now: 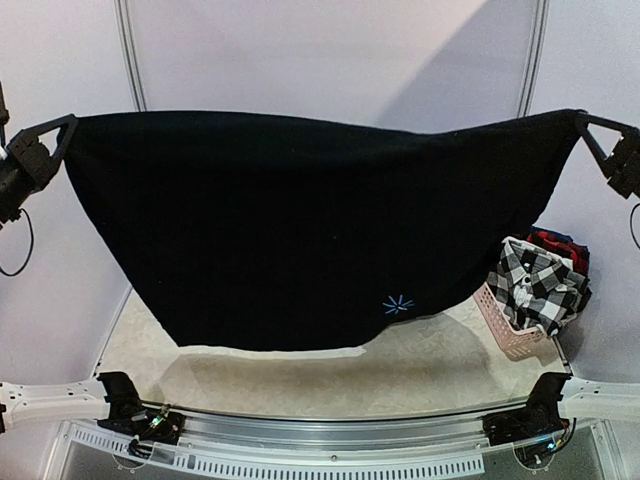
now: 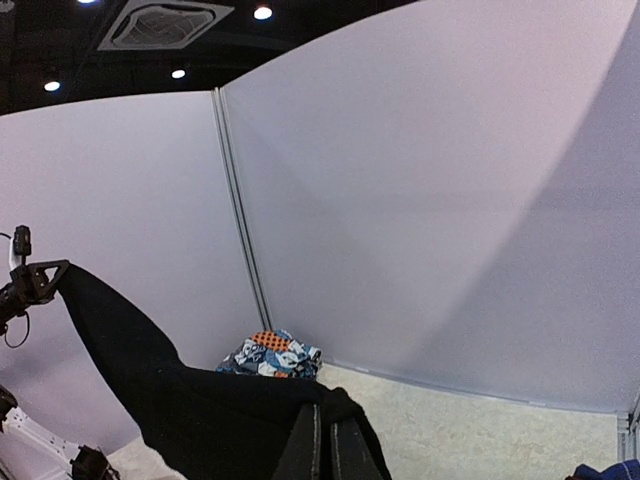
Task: Fold and stack the mixed laundry pile
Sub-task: Flatten out the crumpled T-shirt at the center of the board.
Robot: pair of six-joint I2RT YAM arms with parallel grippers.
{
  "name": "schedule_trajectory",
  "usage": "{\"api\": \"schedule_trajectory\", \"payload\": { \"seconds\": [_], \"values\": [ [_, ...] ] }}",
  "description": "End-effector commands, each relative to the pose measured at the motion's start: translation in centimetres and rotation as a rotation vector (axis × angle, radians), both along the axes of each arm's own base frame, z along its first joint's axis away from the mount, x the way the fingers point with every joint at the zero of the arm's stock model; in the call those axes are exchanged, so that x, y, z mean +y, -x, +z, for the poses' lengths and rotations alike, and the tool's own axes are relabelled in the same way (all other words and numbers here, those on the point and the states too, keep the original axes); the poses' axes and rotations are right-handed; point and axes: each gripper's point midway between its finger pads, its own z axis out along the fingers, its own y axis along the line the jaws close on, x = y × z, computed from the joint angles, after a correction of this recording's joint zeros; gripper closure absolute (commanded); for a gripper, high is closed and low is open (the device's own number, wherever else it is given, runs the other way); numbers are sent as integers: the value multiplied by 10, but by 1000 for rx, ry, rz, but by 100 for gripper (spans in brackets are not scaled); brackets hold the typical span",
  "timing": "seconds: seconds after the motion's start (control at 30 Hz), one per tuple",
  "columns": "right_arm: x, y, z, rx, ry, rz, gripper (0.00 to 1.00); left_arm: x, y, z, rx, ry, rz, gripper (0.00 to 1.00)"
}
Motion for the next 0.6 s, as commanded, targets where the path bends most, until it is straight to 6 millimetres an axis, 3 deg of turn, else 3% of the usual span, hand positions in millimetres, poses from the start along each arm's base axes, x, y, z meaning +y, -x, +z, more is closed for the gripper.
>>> {"api": "schedule_trajectory", "payload": {
  "seconds": [0.0, 0.1, 0.2, 0.3, 0.33, 0.47, 0.57],
  "values": [
    [-11, -16, 37, -68, -43, -119, 100, -4, -16, 16, -17, -57, 74, 100],
    [-16, -36, 50, -71, -24, -238, 100, -7, -37, 18, 20, -105, 166, 100],
    [-13, -70, 59, -59, 16, -384, 100, -12, -66, 14, 70, -178, 294, 99],
    [1, -113, 55, -38, 119, -534, 100, -18, -100, -1, 144, -248, 416, 97],
    [3, -125, 52, -33, 150, -575, 100, -22, -115, -10, 174, -261, 426, 97],
    [30, -206, 13, 55, 244, -601, 100, -21, -183, -57, 320, -261, 454, 98],
    [28, -261, -11, 136, 191, -588, 100, -16, -246, -108, 460, -277, 457, 100]
  ]
}}
